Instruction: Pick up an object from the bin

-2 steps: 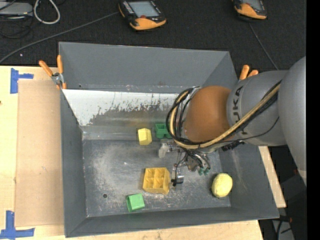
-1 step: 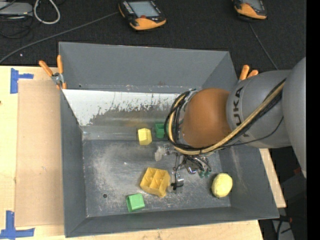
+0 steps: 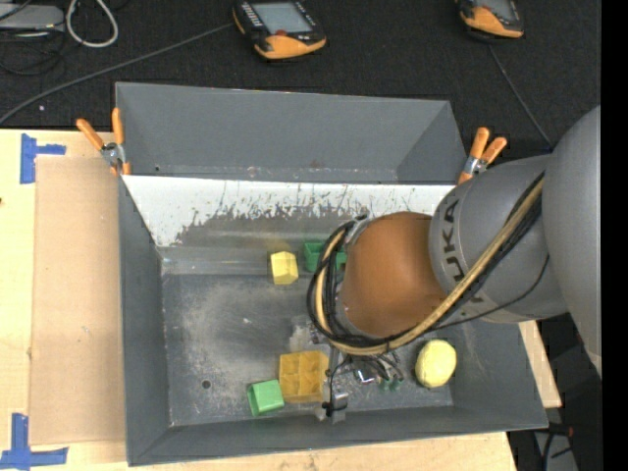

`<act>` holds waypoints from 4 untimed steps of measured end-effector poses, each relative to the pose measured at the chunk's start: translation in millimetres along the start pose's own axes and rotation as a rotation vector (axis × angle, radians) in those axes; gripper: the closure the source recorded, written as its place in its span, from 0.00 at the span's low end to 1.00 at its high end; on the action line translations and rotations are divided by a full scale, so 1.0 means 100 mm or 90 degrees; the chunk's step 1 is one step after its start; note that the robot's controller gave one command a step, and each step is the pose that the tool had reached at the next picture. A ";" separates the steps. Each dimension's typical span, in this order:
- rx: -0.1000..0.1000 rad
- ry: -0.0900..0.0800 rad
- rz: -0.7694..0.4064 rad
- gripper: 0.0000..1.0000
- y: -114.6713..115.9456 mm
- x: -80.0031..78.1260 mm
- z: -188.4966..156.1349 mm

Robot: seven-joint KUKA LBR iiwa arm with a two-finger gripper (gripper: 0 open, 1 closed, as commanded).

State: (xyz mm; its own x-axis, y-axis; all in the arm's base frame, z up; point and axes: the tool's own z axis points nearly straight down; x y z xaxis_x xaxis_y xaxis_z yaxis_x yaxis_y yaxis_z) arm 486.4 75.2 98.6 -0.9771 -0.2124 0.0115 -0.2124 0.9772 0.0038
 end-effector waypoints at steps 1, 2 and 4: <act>0.002 -0.005 -0.100 0.00 -0.10 -0.16 0.29; 0.001 -0.008 -0.190 1.00 -0.06 0.02 0.27; -0.001 0.002 -0.190 1.00 -0.05 0.07 -0.02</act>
Offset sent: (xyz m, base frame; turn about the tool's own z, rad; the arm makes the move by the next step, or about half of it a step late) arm -0.0044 -0.0070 -0.0286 -0.3024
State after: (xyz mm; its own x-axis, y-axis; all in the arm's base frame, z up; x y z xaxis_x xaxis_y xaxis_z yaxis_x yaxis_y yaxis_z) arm 480.7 68.8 100.4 -0.8712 -0.4907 0.0125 -0.4906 0.8713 0.0098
